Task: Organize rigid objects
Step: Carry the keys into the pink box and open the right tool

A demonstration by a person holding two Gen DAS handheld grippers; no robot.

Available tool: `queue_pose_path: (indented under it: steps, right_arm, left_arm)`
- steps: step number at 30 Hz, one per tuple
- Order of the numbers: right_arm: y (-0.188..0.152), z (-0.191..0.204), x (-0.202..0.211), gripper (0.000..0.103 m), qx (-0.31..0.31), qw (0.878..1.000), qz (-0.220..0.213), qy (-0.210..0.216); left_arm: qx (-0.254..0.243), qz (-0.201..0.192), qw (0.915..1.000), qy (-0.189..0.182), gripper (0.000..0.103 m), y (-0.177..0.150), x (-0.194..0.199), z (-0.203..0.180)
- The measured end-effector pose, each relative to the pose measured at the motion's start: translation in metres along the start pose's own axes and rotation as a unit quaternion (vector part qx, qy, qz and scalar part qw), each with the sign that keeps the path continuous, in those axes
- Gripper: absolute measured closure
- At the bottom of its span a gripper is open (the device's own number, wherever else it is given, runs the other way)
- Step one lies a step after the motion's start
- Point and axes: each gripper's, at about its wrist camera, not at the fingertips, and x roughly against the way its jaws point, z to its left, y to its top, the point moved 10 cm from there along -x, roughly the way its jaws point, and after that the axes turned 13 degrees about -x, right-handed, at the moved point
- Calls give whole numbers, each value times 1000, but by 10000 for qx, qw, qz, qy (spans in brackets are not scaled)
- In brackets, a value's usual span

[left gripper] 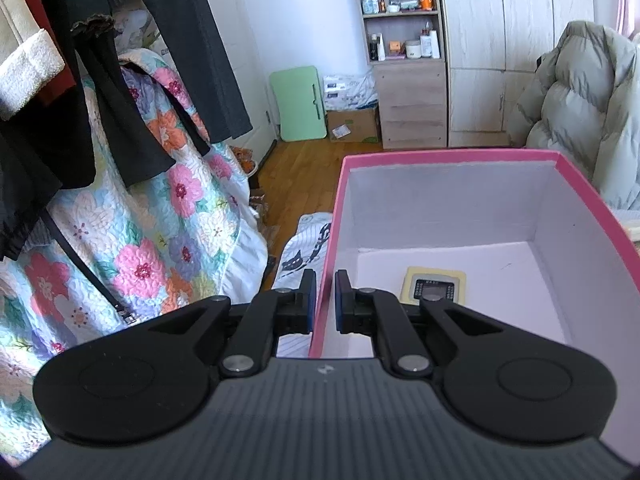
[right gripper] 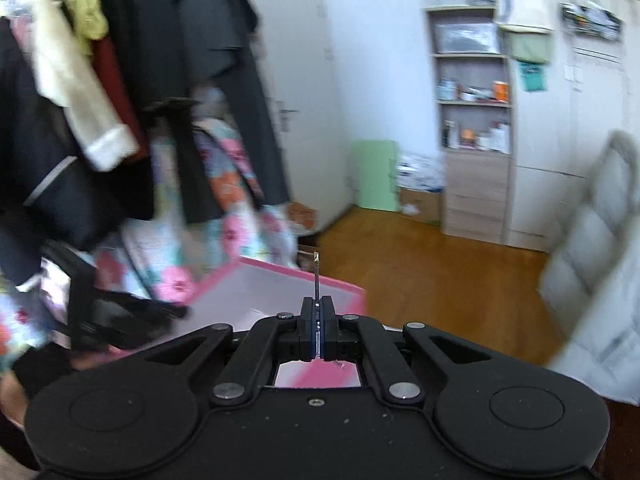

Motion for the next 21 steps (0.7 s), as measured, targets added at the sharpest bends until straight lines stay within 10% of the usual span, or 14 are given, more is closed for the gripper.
queue_pose_path:
  steps: [9, 21]
  right_arm:
    - [-14, 70, -78, 100, -259, 9869, 1119, 1134]
    - [-63, 56, -206, 100, -878, 9733, 2102, 295]
  left_arm:
    - [131, -78, 9999, -37, 96, 0, 1, 3]
    - [99, -169, 9998, -18, 97, 0, 4, 4]
